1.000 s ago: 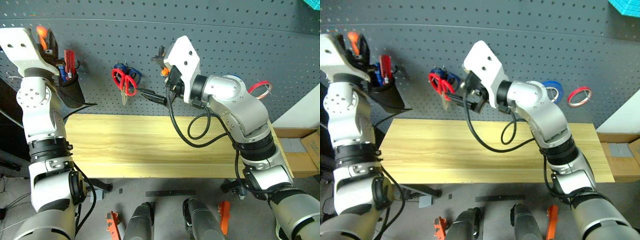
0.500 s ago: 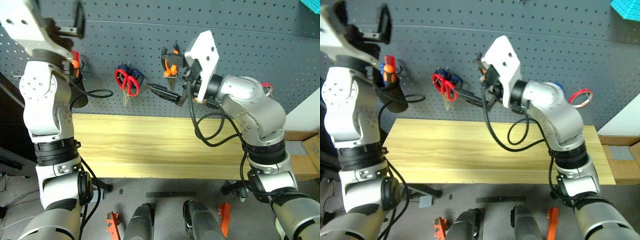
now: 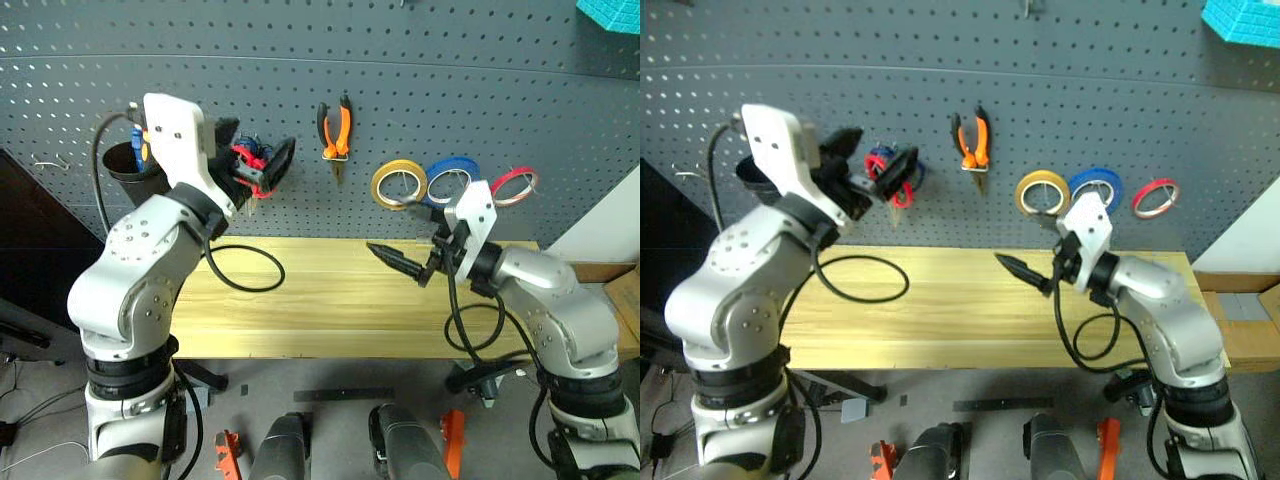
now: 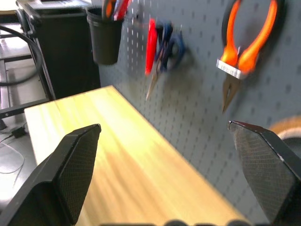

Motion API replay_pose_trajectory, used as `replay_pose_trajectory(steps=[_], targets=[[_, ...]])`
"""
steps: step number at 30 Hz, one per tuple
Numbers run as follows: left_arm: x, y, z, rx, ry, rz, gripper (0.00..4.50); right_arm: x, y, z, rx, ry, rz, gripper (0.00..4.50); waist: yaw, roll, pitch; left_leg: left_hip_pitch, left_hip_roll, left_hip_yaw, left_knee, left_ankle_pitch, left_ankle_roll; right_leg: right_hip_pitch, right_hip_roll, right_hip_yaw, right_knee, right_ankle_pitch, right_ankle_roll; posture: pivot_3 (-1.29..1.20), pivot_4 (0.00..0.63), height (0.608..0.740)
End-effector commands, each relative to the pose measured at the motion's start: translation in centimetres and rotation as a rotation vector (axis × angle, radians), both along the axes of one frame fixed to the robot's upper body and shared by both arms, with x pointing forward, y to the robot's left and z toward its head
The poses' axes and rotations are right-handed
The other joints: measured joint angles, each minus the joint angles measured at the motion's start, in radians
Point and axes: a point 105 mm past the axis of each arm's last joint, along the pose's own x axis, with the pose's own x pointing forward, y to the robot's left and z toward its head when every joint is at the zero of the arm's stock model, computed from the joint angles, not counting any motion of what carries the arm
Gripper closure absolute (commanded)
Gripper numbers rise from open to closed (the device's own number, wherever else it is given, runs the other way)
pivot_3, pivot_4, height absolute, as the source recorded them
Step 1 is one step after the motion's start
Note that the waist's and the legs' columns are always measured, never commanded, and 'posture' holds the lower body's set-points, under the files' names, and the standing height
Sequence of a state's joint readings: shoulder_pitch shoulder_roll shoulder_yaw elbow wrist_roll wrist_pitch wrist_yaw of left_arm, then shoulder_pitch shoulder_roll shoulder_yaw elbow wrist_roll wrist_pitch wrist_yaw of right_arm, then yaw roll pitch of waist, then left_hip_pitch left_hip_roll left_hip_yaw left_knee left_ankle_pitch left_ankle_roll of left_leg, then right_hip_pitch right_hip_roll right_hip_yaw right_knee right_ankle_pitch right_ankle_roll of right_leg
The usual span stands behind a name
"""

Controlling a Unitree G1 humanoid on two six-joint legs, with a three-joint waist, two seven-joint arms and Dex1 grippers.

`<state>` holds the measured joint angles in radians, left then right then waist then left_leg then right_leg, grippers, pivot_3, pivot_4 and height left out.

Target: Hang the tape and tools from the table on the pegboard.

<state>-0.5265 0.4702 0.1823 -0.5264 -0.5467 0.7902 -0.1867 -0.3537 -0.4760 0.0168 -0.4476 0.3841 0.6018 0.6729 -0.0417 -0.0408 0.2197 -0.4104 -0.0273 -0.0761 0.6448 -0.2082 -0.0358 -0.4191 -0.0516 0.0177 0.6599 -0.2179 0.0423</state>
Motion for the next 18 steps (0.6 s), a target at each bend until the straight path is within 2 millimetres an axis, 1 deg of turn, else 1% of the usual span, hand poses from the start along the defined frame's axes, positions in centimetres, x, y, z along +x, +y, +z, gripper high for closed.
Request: replay_pose_trajectory(steps=[1,2,3,5,8,11,13,16,18], targets=[[-0.4,0.6,-3.1,0.031,0.043,0.042,0.01,0.9,-1.7,-1.7,0.001,-0.030,-0.124,0.00,0.001,0.002,-0.006,0.003,0.000,0.001,-0.001,0.000,0.000,0.004,0.000,0.000,-0.002,-0.002,0.001,0.01,0.112,0.740],[-0.4,1.1,-4.6,0.048,0.068,0.065,0.01,1.4,-2.2,-2.4,0.019,-0.017,-0.176,0.00,0.001,0.002,-0.010,0.008,0.000,0.001,-0.002,0.000,0.000,0.009,0.000,0.000,-0.004,-0.003,0.002,0.01,0.105,0.740],[-0.2,2.2,-6.9,0.040,0.123,0.107,0.01,2.0,-2.9,-3.4,0.039,-0.009,-0.245,0.00,0.002,0.003,-0.017,0.012,0.000,0.002,-0.003,0.000,0.000,0.014,0.001,0.000,-0.006,-0.004,0.002,0.01,0.102,0.740],[0.0,3.9,-9.9,0.035,0.180,0.185,0.01,2.7,-3.8,-4.7,0.059,-0.005,-0.339,0.00,0.003,0.004,-0.027,0.013,0.001,0.002,-0.004,0.000,0.000,0.015,0.005,0.001,-0.010,-0.003,0.000,0.00,0.092,0.740],[0.1,6.0,-13.4,0.046,0.227,0.291,0.01,3.7,-5.6,-6.6,0.068,-0.001,-0.477,0.00,0.011,0.004,-0.042,0.013,0.002,0.002,-0.003,0.000,0.000,0.015,0.008,0.001,-0.011,-0.002,-0.002,-0.01,0.069,0.740],[-0.1,8.4,-17.1,0.054,0.289,0.398,0.01,4.1,-7.0,-8.8,0.083,0.028,-0.574,0.00,0.013,0.006,-0.065,0.012,0.003,0.002,-0.003,0.000,0.000,0.015,0.009,0.001,-0.012,-0.001,-0.002,-0.01,0.054,0.740],[-0.3,9.1,-18.7,0.074,0.305,0.421,0.01,4.0,-7.8,-10.1,0.072,0.045,-0.609,0.00,0.014,0.006,-0.081,0.012,0.003,0.002,-0.004,0.000,0.000,0.015,0.009,0.001,-0.013,-0.001,-0.002,-0.02,0.044,0.740],[-0.4,9.6,-19.8,0.082,0.308,0.446,0.01,3.8,-8.6,-11.2,0.035,0.051,-0.640,0.00,0.014,0.008,-0.092,0.013,0.003,0.003,-0.004,0.000,-0.001,0.015,0.009,0.002,-0.013,-0.001,-0.002,-0.03,0.041,0.740],[-0.6,10.1,-20.3,0.091,0.299,0.456,0.01,3.4,-9.3,-12.3,-0.002,0.059,-0.665,0.00,0.014,0.009,-0.097,0.013,0.003,0.003,-0.003,0.000,0.000,0.015,0.010,0.002,-0.013,-0.001,-0.002,-0.03,0.033,0.740]])
